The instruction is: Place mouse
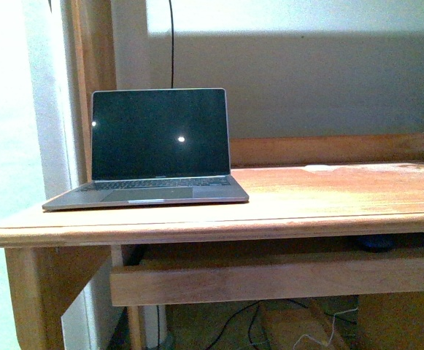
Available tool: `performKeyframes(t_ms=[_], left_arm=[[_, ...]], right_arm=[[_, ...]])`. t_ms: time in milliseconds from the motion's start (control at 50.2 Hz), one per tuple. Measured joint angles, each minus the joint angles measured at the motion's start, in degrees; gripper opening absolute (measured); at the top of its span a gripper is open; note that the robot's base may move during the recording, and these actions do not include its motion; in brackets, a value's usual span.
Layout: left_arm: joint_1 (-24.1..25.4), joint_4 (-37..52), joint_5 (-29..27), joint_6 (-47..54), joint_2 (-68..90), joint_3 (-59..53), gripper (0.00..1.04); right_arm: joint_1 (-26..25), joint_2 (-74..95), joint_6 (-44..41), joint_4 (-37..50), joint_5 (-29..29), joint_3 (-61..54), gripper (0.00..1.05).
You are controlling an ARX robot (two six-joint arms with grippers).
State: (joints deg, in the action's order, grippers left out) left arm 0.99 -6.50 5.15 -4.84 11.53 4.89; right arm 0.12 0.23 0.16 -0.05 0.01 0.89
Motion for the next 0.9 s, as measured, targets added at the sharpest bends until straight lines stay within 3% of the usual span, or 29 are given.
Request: performKeyframes(t_ms=[140, 319, 518, 698, 897], left_arm=[[-2.47, 14.16, -4.28, 5.25, 19.28, 0.66, 0.97], [-5.62, 45.29, -8.85, 26.14, 49.22, 3.26, 0.97], [-9.44, 72.89, -3.23, 52.35, 78.55, 13.07, 0.97], [-11.23, 76.98, 4.33, 71.58, 94.14, 23.5, 0.97], [-11.39, 76.35, 10.03, 81.35, 102.09, 33.77, 0.97]], right_arm=[[0.0, 0.0, 0.0, 0.0, 0.02, 0.0, 0.97], [0.0, 0.0, 0.0, 0.0, 0.0, 0.0, 0.97], [0.0, 0.0, 0.0, 0.0, 0.0, 0.0, 0.97], [0.0, 0.0, 0.0, 0.0, 0.0, 0.0, 0.97], [0.0, 0.0, 0.0, 0.0, 0.0, 0.0, 0.97]])
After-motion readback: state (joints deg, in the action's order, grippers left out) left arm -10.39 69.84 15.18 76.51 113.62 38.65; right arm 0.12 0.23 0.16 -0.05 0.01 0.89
